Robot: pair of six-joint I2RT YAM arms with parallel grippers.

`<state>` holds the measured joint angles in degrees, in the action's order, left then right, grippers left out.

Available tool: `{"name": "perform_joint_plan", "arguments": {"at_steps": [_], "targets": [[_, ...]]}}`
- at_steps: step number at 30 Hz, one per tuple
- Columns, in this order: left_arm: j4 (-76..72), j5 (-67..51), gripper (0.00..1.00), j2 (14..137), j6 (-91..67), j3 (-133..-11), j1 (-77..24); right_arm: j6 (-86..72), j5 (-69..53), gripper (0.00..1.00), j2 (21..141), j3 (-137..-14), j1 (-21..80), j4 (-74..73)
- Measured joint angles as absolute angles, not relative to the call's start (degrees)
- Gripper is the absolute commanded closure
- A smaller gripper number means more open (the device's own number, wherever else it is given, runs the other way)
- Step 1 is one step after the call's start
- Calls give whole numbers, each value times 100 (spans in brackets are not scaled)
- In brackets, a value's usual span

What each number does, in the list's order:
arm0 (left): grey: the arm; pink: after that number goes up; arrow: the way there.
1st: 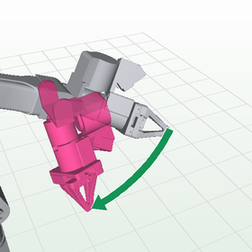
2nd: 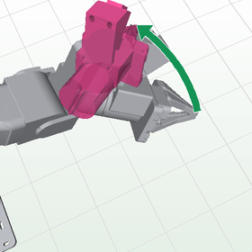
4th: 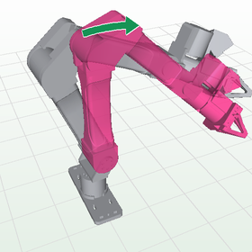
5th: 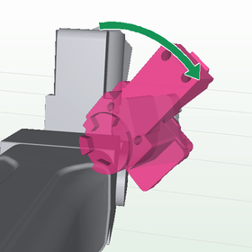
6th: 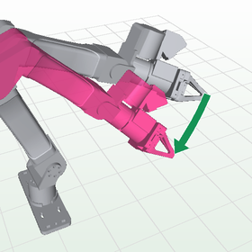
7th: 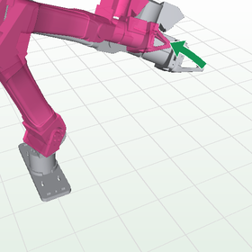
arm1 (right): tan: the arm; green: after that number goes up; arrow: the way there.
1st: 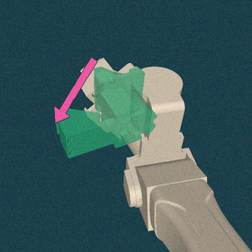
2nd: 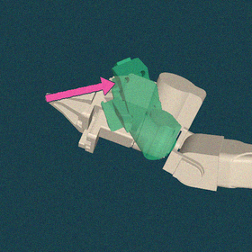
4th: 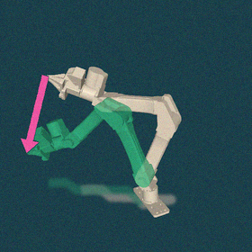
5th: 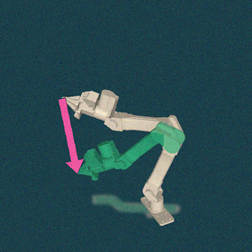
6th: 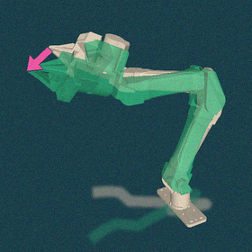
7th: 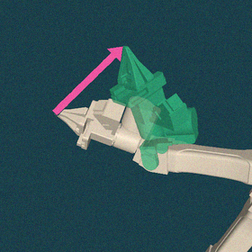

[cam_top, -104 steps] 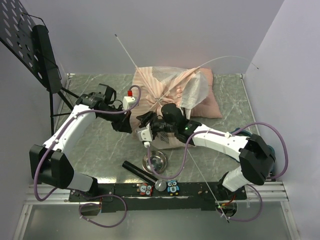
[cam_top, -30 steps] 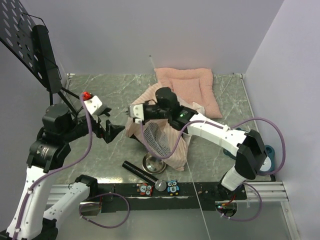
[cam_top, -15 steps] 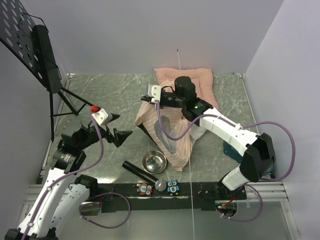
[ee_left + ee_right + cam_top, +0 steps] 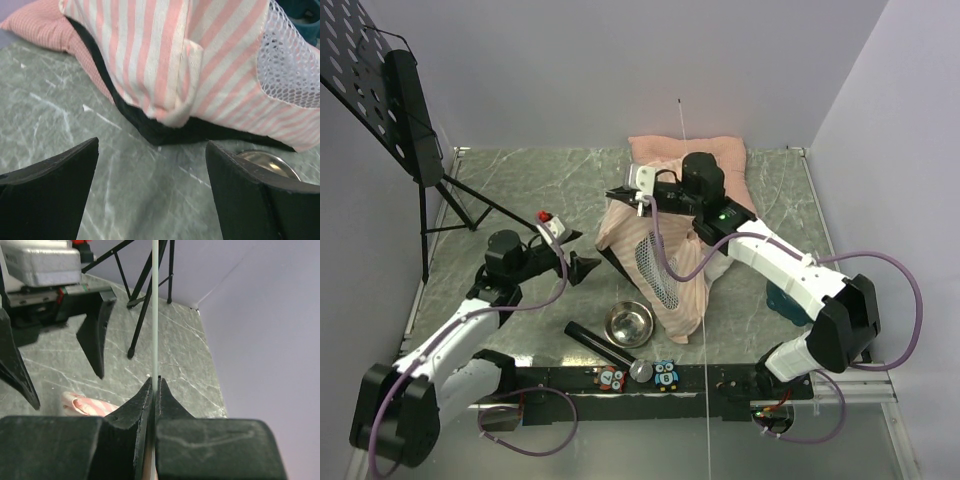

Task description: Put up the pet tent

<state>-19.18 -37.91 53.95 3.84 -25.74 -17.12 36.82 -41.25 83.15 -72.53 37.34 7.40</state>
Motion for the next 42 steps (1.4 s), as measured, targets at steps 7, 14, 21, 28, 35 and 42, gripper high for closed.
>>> {"name": "perform_joint_plan", "arguments": {"at_steps": [7,14,21,28,35,42], "targets": [[-3037,-3844,58,6372,281,-2668,-2117,3597,-4169,100,8283,-7113,3673,847],[-2727,-4071,99,6399,489,-2919,-2126,3653,-4195,100,8219,-7081,3522,760],[-980,-4289,99,5583,1079,-3577,-2097,5033,-4246,100,7990,-6997,3498,-541],[635,-4497,99,5094,1820,-4062,-1841,6147,-4010,100,7802,-6667,3522,-1538],[1328,-4810,99,5201,2084,-4241,-1566,6663,-4073,100,7627,-6366,3642,-1594],[1439,-5336,99,5266,2134,-4246,-1317,7013,-3940,100,7481,-6160,3787,-1542]]}}
